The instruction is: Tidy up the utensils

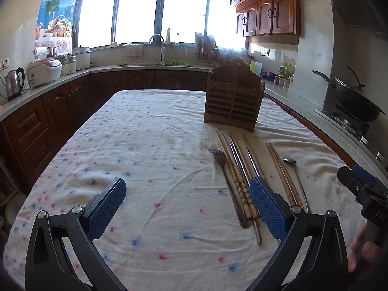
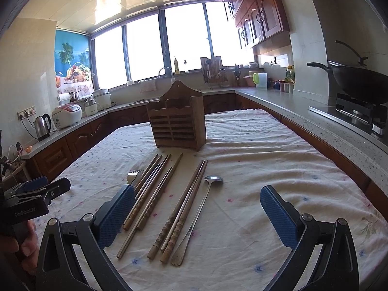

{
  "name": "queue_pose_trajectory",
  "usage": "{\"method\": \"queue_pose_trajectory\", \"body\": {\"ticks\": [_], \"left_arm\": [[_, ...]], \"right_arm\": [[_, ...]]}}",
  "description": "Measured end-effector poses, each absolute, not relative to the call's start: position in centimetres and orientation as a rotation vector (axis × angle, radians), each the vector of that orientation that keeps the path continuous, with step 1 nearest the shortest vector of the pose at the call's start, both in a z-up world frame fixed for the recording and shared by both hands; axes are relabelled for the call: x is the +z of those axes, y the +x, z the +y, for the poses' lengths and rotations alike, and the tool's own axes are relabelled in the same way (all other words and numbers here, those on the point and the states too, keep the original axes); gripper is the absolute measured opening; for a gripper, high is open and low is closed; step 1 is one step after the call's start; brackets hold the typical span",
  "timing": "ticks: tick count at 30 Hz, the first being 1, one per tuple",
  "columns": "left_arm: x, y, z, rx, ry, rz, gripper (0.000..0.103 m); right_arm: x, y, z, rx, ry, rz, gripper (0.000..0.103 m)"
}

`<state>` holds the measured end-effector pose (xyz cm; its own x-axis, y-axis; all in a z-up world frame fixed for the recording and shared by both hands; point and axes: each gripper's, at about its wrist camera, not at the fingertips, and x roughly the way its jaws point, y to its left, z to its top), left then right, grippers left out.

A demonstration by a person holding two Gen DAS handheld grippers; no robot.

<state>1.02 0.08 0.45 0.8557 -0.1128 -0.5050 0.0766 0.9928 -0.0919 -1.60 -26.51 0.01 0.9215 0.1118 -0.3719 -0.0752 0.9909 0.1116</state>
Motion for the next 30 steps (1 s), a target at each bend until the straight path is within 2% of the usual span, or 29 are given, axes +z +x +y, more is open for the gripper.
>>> {"method": "queue_pose_trajectory", "body": {"ticks": [6, 10, 13, 15, 16, 18, 24, 30], "left_arm": [[0.2, 4.3, 0.1, -0.211, -0.16, 0.644, 0.1], [-0.4, 7.2, 0.1, -0.284, -0.232, 0.737, 0.086], [-1.1, 9.3, 0.2, -0.325, -0.276, 0.799, 0.076], [-1.7, 10.8, 0.1, -0.352, -0.307, 0.845, 0.068], [-2.0, 11.4, 0.0, -0.371, -0.323, 0.868, 0.065], [-2.5, 12.6, -0.3, -0.403, -0.352, 0.911, 0.059], [-3.7, 15.6, -1.3, -0.469, -0.39, 1.01, 0.045], [-4.7, 18.3, -2.0, -0.485, -0.385, 1.076, 0.027]], "right_arm": [[-0.2, 0.2, -27.2, 0.147, 0.157, 0.467, 0.103], [-0.6, 2.1, -28.3, 0.185, 0.24, 0.534, 0.102], [-1.1, 4.0, -29.5, 0.193, 0.311, 0.603, 0.089], [-1.5, 5.4, -30.2, 0.199, 0.353, 0.651, 0.076], [-1.7, 6.1, -30.4, 0.207, 0.374, 0.675, 0.074], [-2.3, 7.6, -31.0, 0.226, 0.426, 0.724, 0.062], [-4.0, 11.1, -31.7, 0.296, 0.537, 0.86, 0.047], [-5.4, 13.3, -32.3, 0.344, 0.624, 0.929, 0.044]]}}
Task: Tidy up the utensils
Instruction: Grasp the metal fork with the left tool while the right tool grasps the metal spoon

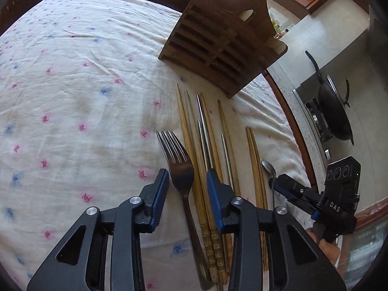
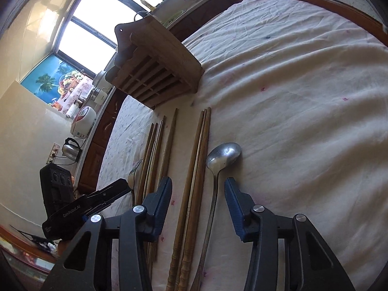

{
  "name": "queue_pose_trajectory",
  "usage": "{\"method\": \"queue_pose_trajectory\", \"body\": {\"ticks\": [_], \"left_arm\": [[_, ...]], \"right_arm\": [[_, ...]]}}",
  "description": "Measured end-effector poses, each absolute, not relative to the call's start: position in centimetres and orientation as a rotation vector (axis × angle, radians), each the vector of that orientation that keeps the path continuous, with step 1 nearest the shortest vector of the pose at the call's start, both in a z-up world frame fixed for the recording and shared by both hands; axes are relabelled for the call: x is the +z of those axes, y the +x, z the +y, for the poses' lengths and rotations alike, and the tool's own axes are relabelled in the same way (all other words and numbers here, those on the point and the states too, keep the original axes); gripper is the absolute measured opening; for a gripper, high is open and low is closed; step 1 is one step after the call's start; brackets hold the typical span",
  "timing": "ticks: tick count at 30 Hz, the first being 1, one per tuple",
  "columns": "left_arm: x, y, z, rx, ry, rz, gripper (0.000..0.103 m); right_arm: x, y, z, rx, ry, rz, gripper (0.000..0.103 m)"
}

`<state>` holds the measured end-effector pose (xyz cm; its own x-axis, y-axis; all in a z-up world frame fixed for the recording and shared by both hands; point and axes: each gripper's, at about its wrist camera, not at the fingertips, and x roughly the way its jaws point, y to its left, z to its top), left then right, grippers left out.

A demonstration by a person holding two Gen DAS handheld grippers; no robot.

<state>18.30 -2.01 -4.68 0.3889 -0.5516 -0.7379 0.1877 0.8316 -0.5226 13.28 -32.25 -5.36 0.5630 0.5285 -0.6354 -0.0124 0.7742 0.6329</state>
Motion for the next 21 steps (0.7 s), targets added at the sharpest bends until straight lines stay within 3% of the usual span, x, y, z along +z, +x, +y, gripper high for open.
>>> {"method": "queue_pose_trajectory", "body": {"ticks": [4, 6, 7, 8, 21], "left_arm": [[-5.1, 19.2, -2.0, -0.5, -0.402, 1.091, 0.016], [-5.3, 19.3, -1.9, -0.517, -0.418, 1.095, 0.01], [-5.2, 19.2, -1.9, -0.519, -0.412, 1.095, 0.004], [-5.1, 19.0, -1.9, -0.515, -0.4, 1.092, 0.004], [1.5, 14.9, 0.2, -0.537, -0.4, 0.89, 0.002]], "right_arm": [[-5.5, 14.0, -32.7, 0.349, 0.642, 0.938, 0.035], [-5.7, 14.3, -32.8, 0.348, 0.651, 0.947, 0.014], [-5.9, 14.4, -32.8, 0.346, 0.652, 0.953, 0.007], [-6.0, 14.4, -32.8, 0.346, 0.652, 0.954, 0.005], [0.3, 11.6, -31.7, 0.347, 0.539, 0.777, 0.002]]}}
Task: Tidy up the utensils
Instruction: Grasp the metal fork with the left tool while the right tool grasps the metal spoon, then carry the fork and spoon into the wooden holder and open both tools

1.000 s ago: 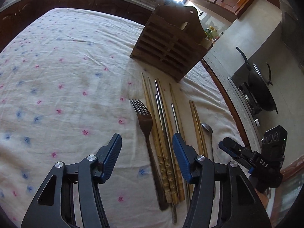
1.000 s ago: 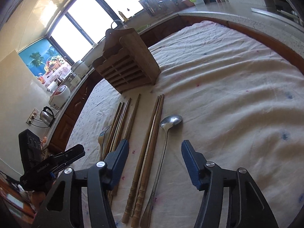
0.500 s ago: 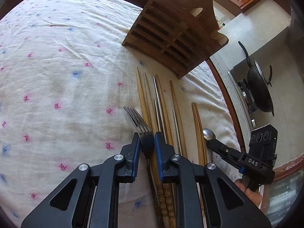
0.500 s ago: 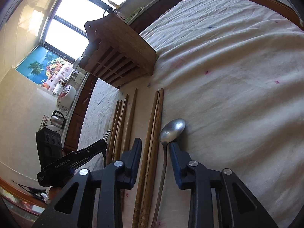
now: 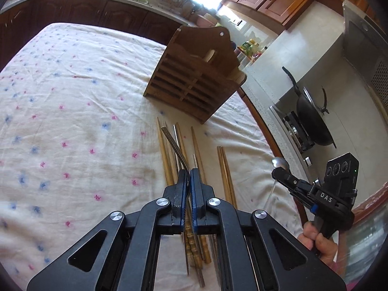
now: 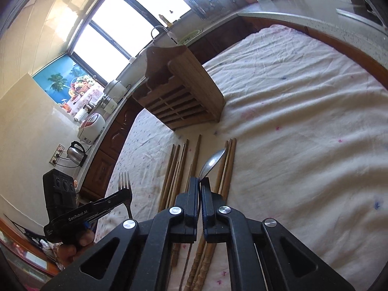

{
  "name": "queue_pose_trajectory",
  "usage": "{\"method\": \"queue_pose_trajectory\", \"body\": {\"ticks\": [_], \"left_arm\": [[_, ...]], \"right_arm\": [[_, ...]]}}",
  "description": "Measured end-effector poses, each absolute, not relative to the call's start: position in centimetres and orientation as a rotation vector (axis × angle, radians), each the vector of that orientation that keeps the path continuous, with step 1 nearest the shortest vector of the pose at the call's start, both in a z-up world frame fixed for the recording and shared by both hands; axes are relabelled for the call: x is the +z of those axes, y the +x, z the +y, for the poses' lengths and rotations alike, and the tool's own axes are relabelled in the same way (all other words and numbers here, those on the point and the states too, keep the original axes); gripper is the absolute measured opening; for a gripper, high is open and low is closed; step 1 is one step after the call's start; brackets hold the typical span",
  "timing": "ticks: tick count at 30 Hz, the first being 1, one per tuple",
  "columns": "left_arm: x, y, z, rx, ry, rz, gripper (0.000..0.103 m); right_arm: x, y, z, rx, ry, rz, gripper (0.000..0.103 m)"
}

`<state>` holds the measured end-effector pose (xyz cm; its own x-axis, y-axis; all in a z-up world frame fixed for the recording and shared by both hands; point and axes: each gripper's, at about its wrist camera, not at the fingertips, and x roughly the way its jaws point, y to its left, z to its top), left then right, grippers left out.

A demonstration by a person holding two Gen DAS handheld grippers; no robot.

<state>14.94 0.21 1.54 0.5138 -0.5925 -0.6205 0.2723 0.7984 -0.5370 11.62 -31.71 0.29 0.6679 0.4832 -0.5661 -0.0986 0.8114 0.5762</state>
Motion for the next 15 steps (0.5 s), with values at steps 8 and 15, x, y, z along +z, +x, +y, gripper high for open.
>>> {"method": "queue_pose_trajectory", "body": {"ticks": [8, 15], "left_arm": [[5.9, 15.1, 1.0, -0.52, -0.37, 0.76, 0.002], [9.3, 17.1, 1.0, -0.494, -0.332, 0.676, 0.002]], "right_arm": [[5.2, 12.1, -30.5, 0.317, 0.411, 0.641, 0.002], [8.2, 14.3, -29.7, 0.283, 0.322, 0.547, 0.002]]}}
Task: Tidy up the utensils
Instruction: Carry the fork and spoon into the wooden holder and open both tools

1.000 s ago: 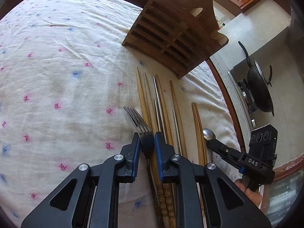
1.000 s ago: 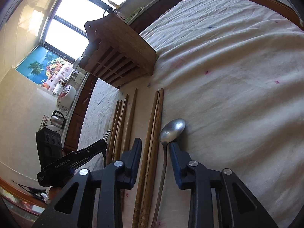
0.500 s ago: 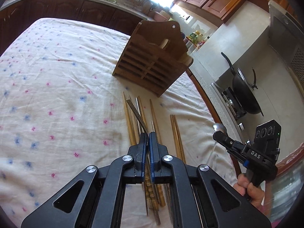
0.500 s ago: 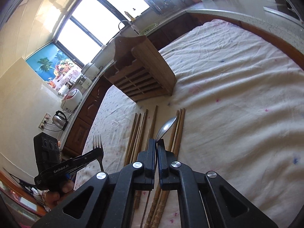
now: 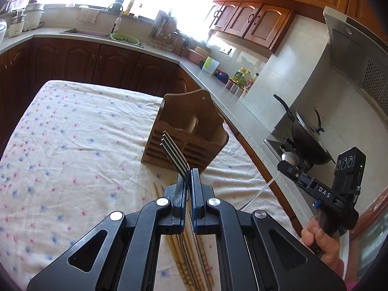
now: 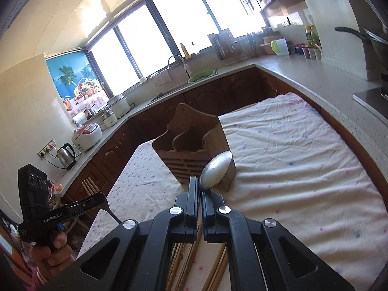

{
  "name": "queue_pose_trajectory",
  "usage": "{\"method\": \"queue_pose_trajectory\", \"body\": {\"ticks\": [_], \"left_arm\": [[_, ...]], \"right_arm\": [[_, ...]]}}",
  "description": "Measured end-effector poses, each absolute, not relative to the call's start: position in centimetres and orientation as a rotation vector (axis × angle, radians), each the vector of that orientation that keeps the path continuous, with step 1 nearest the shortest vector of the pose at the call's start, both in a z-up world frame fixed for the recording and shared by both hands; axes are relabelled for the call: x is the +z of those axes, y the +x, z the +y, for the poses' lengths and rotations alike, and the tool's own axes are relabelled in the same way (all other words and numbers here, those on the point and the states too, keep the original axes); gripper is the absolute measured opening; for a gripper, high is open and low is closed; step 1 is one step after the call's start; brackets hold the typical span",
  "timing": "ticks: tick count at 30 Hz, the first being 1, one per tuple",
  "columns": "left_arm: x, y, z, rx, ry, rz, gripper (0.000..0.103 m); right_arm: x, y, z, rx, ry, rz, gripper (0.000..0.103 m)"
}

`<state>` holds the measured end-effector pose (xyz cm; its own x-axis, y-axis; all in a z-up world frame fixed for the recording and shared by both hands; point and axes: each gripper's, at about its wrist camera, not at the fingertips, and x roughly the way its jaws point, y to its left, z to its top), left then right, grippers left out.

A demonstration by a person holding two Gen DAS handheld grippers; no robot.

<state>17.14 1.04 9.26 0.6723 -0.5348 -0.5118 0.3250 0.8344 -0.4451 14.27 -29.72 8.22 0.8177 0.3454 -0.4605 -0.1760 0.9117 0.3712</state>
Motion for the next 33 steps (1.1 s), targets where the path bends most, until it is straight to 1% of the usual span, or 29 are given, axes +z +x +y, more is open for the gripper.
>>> {"method": "queue_pose_trajectory", "body": {"ticks": [12, 16, 21, 27, 32, 33], "left_arm": [[15.3, 24.8, -0.3, -0.437, -0.29, 0.501, 0.002], [16.0, 27.8, -1.7, -0.415, -0.267, 0.446, 0.002], [13.9, 30.8, -3.8, -0.389, -0.213, 0.439, 0.002], [9.0, 32.9, -5.1, -0.412, -0.213, 0.538, 0.002], [6.5, 33.1, -5.9, -0.417, -0.196, 0.602, 0.003], [6.3, 32.8, -6.0, -0.414, -0.194, 0.593, 0.003]], "right_arm": [[15.0, 19.2, -29.0, 0.224, 0.22, 0.337, 0.002], [15.9, 21.5, -28.3, 0.201, 0.167, 0.287, 0.002], [14.5, 24.6, -26.7, 0.172, 0.093, 0.294, 0.002], [10.5, 26.9, -25.9, 0.187, 0.067, 0.372, 0.002], [8.1, 27.7, -25.6, 0.209, 0.052, 0.429, 0.002], [7.8, 27.9, -25.6, 0.211, 0.051, 0.441, 0.002]]}}
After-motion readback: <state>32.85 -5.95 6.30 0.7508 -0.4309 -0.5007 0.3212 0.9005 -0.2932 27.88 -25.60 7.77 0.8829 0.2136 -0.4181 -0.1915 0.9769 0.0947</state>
